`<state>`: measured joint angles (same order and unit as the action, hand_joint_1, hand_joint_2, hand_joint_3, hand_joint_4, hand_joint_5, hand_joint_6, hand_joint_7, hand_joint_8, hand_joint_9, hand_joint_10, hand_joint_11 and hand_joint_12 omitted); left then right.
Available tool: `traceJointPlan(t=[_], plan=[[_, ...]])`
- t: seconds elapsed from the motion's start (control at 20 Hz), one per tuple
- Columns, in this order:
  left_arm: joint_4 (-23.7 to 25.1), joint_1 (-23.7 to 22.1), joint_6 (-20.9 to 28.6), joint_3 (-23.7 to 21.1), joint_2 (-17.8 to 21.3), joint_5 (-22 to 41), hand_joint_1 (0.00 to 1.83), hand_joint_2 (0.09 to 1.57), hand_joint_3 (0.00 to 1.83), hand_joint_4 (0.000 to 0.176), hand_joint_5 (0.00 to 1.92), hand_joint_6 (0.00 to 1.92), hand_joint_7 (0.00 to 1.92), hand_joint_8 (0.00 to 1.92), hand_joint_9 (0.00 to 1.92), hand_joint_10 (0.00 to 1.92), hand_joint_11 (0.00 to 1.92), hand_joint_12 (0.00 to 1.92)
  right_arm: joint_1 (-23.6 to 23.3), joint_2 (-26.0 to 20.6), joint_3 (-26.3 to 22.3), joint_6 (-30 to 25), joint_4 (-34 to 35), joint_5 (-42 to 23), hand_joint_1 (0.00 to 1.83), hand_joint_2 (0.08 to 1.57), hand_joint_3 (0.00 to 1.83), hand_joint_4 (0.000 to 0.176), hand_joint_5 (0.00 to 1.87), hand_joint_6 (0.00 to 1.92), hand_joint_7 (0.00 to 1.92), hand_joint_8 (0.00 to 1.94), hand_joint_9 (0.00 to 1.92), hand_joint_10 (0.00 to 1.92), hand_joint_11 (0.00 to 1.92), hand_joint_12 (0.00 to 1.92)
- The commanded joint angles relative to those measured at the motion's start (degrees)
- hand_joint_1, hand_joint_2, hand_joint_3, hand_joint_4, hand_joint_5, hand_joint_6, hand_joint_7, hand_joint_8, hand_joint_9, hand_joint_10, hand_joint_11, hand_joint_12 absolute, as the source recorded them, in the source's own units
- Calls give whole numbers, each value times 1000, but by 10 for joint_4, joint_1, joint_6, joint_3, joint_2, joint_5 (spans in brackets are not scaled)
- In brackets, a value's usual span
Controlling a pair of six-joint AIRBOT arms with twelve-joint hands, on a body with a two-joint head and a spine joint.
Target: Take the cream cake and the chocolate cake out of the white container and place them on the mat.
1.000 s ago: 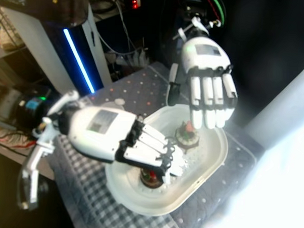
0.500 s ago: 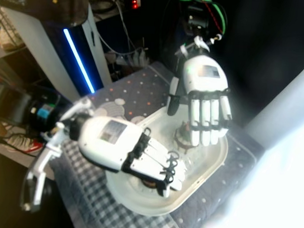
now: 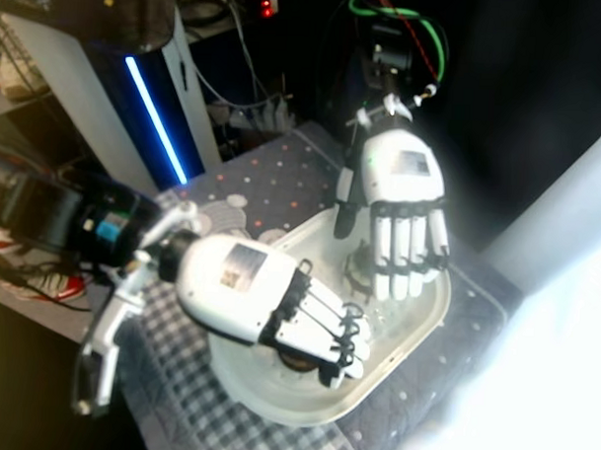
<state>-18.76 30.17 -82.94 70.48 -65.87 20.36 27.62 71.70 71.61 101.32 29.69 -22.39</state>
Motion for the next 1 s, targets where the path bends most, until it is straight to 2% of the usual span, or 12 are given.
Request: traceJointPlan(t=[0.0, 0.15, 0.25, 0.35, 0.45, 0.55, 0.6, 0.65, 0.7, 0.75, 0.8, 0.95], plan=[[1, -4, 0, 5, -2, 59, 1099, 939, 9, 0, 342, 0, 322, 1, 348, 6, 0, 1092, -10, 2, 3, 4, -9, -58, 990, 892, 14, 0, 447, 0, 418, 3, 451, 7, 8, 1345], [-7, -3, 0, 10, -4, 58, 1094, 962, 13, 0, 329, 0, 311, 0, 348, 4, 0, 1141, -9, 12, 7, 4, -3, -52, 981, 894, 4, 0, 478, 7, 470, 13, 492, 24, 18, 1433], [-9, -2, 0, 11, -5, 58, 1099, 967, 10, 0, 342, 4, 314, 1, 341, 0, 0, 1081, -9, 18, 13, 4, 2, -46, 972, 897, 3, 0, 455, 0, 449, 1, 470, 13, 0, 1368], [-11, -2, 0, 13, -6, 57, 1090, 981, 12, 0, 354, 7, 326, 4, 339, 0, 0, 1061, -9, 25, 22, 4, 11, -38, 952, 907, 4, 0, 473, 5, 484, 10, 512, 28, 44, 1405], [-12, -2, 0, 15, -8, 56, 1113, 1000, 12, 0, 381, 12, 347, 8, 374, 13, 0, 1140, -9, 30, 28, 4, 17, -31, 988, 912, 2, 0, 507, 8, 550, 17, 583, 51, 149, 1390], [-13, -2, 0, 16, -8, 54, 1168, 1041, 13, 0, 461, 26, 413, 17, 481, 50, 0, 1343, -8, 33, 31, 4, 19, -25, 1056, 982, 8, 0, 589, 18, 640, 27, 653, 86, 150, 1461], [-13, -2, 0, 17, -9, 53, 1199, 1107, 13, 0, 580, 37, 561, 34, 629, 110, 127, 1389, -8, 35, 32, 4, 19, -24, 1121, 1046, 5, 0, 751, 29, 779, 41, 759, 190, 257, 1494], [-14, -2, 0, 17, -9, 53, 1209, 1159, 16, 0, 671, 52, 704, 63, 739, 156, 233, 1369, -8, 36, 32, 4, 19, -23, 1146, 1120, 1, 0, 888, 842, 911, 70, 780, 510, 379, 1569], [-15, -1, 0, 18, -10, 53, 1122, 1224, 8, 0, 719, 1075, 844, 70, 848, 196, 345, 1351, -7, 36, 33, 4, 19, -23, 1192, 1154, 3, 0, 898, 985, 883, 1014, 773, 783, 464, 1605], [-16, 0, 0, 20, -11, 52, 1307, 1193, 0, 0, 714, 1266, 843, 889, 859, 1099, 537, 1289, -7, 36, 33, 4, 19, -23, 1322, 1174, 1, 0, 880, 1055, 804, 1146, 788, 1323, 529, 1585], [-17, 1, 0, 20, -11, 52, 1337, 1199, 3, 0, 740, 1304, 785, 1129, 812, 1354, 559, 1331, -7, 36, 32, 4, 19, -23, 1346, 1187, 1, 0, 872, 1102, 766, 1178, 769, 1465, 557, 1588], [-22, 5, 0, 23, -12, 52, 1339, 1220, 1, 0, 714, 1335, 720, 1263, 795, 1454, 570, 1457, -7, 35, 32, 4, 20, -23, 1344, 1214, 1, 0, 848, 1141, 699, 1266, 716, 1586, 540, 1688]])
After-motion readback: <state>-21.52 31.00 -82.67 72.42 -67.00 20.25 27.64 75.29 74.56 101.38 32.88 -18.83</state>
